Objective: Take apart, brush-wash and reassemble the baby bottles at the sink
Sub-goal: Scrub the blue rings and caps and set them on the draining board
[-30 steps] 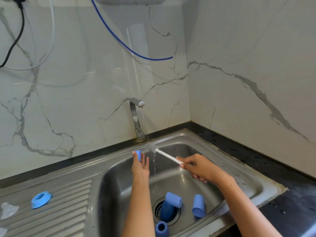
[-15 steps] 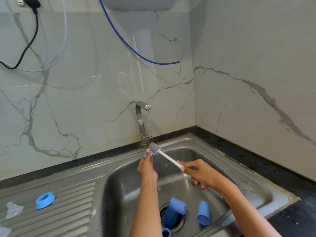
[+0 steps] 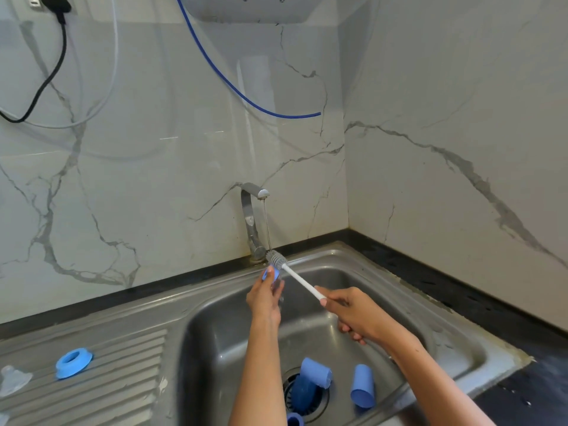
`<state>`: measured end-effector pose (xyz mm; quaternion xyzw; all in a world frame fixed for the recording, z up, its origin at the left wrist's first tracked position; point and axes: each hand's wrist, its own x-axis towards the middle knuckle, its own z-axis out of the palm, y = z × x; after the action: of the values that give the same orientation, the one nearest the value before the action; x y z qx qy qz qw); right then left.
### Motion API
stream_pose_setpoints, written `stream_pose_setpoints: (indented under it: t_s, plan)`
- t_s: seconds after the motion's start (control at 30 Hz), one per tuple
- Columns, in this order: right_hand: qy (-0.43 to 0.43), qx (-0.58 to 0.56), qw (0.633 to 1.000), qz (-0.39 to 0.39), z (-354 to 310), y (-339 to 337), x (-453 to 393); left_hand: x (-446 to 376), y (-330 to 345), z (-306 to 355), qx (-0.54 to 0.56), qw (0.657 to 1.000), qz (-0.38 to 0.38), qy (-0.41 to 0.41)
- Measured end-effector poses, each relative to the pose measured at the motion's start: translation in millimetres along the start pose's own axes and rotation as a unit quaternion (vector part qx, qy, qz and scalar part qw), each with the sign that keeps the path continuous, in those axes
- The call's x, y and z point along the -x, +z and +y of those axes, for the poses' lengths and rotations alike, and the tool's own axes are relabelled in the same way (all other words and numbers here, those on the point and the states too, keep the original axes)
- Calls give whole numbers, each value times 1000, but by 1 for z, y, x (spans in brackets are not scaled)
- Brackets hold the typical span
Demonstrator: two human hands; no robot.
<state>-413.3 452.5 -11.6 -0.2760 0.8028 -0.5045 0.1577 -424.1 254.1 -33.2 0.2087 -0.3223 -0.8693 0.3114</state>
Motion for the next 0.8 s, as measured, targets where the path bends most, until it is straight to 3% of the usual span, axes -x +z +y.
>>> stream_pose_setpoints:
  t_s: [0.1,0.23,0.4,0.57,0.8]
  plan:
    - [-7,15,999,34,1,8,-6,7,4,-2,-22,998,-49,-20]
    - [-9,39,998,38,-2,8,-8,9,6,-2,-6,999,-46,-11]
    - [-4,75,997,15,0,2,-2,-2,2,-2,-29,999,20,7]
    - [3,96,995,37,2,1,0,-2,8,0,-9,1000,6,16]
    - [1,99,995,-4,4,-3,9,-7,1,-1,35,996,81,3]
